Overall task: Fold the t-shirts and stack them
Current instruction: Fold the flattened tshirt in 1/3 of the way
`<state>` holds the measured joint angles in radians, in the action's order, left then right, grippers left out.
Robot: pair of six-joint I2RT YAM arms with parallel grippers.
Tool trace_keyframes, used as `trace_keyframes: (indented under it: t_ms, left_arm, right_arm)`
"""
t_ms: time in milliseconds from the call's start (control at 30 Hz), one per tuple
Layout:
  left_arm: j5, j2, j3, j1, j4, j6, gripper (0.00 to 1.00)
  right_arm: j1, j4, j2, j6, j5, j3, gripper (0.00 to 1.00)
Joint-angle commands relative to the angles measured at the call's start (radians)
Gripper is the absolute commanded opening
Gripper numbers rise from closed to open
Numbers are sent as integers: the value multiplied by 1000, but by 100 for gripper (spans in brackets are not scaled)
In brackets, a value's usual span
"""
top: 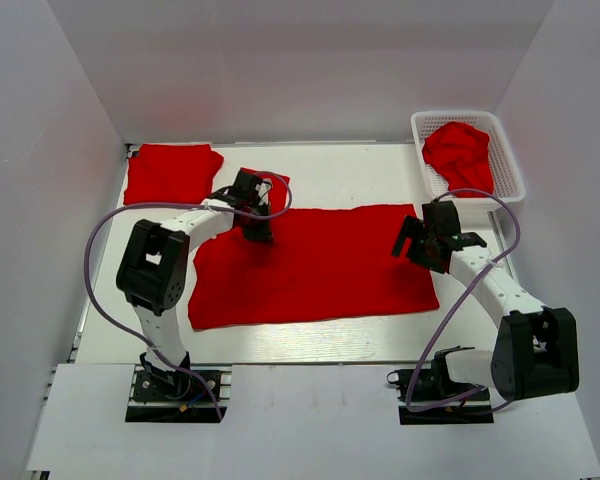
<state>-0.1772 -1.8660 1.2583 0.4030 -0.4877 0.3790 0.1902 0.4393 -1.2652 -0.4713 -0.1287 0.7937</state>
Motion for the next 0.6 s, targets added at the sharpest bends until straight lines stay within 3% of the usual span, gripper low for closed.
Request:
trace_keyframes:
  t_ms: [0, 467, 533, 567]
  left_arm:
    - [-13, -8, 44, 8, 52, -23, 0]
    - [31, -27, 64, 17, 109, -32, 0]
    - [41, -39, 73, 17, 109, -43, 3]
    - [41, -50, 87, 17, 97, -43, 14]
  right_arm:
    - [-5, 1, -8, 8, -17, 47, 90]
    - [-1, 16, -31, 20, -20, 70, 90]
    - [-5, 16, -34, 20, -20, 68, 90]
    - [-3, 16, -34, 19, -23, 70, 90]
